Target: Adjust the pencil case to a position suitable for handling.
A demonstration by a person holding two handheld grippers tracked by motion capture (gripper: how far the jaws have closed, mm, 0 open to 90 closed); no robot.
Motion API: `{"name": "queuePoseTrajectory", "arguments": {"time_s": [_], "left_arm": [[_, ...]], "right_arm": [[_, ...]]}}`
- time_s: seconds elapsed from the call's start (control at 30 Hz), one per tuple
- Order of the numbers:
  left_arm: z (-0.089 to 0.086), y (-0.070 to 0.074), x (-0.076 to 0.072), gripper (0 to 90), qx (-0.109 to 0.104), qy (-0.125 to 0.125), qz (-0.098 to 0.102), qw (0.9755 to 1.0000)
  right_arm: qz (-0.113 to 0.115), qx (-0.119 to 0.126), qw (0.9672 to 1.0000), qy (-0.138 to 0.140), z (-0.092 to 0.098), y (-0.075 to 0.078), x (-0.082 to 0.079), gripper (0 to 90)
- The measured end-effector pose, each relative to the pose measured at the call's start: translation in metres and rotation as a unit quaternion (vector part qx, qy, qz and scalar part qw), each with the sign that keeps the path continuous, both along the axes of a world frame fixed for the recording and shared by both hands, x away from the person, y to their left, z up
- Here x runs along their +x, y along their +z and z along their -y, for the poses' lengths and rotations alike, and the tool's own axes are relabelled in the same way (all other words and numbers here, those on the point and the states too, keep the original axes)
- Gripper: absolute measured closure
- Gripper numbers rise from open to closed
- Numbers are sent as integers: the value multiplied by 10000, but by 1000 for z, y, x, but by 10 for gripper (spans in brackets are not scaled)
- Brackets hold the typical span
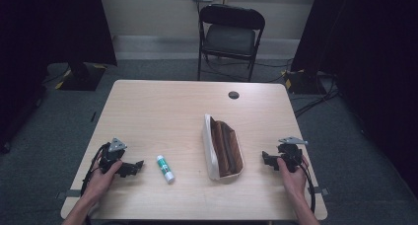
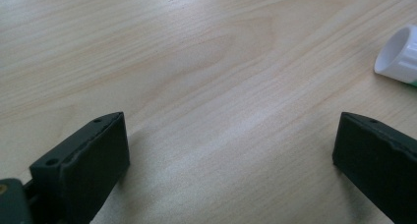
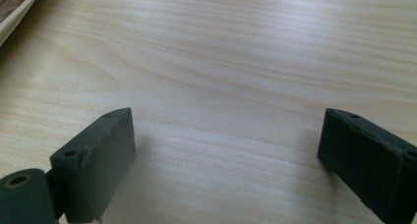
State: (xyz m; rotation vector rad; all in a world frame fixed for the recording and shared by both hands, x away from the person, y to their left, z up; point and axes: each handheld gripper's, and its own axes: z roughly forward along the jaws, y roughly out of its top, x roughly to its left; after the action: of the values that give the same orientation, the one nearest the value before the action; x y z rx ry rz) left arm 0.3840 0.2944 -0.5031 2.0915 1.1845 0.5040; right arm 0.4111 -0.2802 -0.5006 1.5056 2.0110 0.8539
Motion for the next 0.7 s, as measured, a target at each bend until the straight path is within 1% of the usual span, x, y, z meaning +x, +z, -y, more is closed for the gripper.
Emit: {"name": "queuePoseTrajectory", "arguments": {"time_s": [0.17,0.2,0.23,0.27,0.3,0.33,0.37,0.4,0.43,0.5,0.57,0.6,0.63,0.67,0.7], "left_arm": [[1,1,-1,18,0,38,-54,10000],[0,2,-1,26,-12,57,-31,10000],[0,2,-2,45,-16,130,-15,9999],[-2,3,-2,74,-1,117,-31,9999],[-4,4,-3,104,-82,273,14,9996],[-4,4,-3,171,-178,380,28,9991],[-7,5,-4,182,-166,362,-15,9992],[-8,5,-4,168,-169,375,-40,9991],[-10,6,-5,160,-237,398,-53,9989],[-10,9,-7,170,-260,445,-14,9987],[-9,12,-9,170,-227,380,25,9990],[-9,13,-11,170,-261,376,42,9989],[-8,15,-13,170,-341,351,71,9988],[-7,17,-14,170,-346,315,82,9989],[-6,19,-15,170,-343,308,141,9988]], "right_arm": [[-3,-2,10000,-9,0,0,0,60],[0,-3,10000,-18,0,0,0,61],[-4,-1,10000,-26,0,0,0,61],[-4,-1,10000,-28,0,0,0,61],[-4,0,10000,-28,0,0,0,61],[-4,-1,10000,-29,0,0,0,61],[-4,0,10000,-28,0,0,0,61],[-7,3,10000,-31,0,0,0,61],[-4,-2,10000,-33,0,0,0,61],[-8,-16,10000,-12,0,0,-2,61],[-1,1,10000,-6,-1,0,-3,61],[-7,-12,10000,25,0,0,-4,61],[2,-25,10000,32,0,0,-5,61],[-8,-8,10000,32,-1,0,-6,61],[-1,-21,10000,52,0,0,-6,61]]}}
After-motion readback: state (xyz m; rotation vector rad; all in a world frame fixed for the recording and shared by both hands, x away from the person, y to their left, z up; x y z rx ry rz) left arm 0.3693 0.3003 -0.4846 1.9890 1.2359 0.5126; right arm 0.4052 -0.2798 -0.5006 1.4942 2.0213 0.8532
